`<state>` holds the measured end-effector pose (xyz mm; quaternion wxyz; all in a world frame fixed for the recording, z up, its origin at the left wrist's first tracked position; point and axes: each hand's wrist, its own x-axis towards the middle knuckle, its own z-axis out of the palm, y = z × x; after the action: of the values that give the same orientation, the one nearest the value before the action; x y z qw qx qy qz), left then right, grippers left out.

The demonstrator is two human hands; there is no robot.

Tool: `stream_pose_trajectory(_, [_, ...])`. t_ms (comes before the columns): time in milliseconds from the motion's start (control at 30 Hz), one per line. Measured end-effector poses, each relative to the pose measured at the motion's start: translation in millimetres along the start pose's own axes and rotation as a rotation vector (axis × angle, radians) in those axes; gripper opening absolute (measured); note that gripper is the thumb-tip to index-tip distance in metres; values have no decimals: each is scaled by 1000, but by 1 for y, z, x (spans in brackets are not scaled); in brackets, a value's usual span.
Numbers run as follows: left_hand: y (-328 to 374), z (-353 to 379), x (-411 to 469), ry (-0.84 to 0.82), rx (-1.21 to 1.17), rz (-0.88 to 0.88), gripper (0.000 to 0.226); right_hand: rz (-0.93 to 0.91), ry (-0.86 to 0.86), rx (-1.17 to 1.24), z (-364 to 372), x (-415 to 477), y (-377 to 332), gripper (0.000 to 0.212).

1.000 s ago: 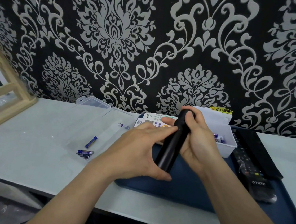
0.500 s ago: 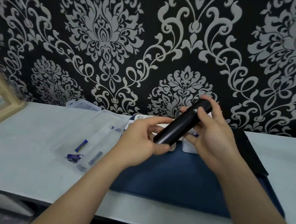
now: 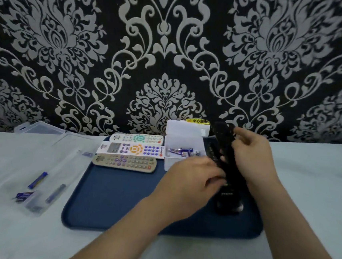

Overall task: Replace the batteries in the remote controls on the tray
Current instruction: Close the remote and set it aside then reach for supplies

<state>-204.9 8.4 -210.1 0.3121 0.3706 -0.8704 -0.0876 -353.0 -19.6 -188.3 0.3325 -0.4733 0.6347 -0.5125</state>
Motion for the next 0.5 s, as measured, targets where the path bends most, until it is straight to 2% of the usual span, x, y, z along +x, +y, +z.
stream_pose_trajectory(67, [5, 11, 1, -236, 83, -78, 39, -46, 37, -191, -7, 4, 7, 44])
stream_pose_trajectory(133, [6, 22, 1, -321, 141, -87, 54, -70, 48, -316, -9, 7, 13, 43])
stream_pose_trajectory(200, [4, 26, 3, -322, 156, -81, 59, -91, 22, -442, -6, 8, 21, 41])
stream_pose_trajectory(367, [1, 29, 7, -270, 135, -36, 50, -179, 8, -738, 2, 14, 31, 30])
stream_pose_trajectory(500, [-5, 23, 8, -248, 54, -53, 31, -228, -28, -816, 6, 17, 37, 26])
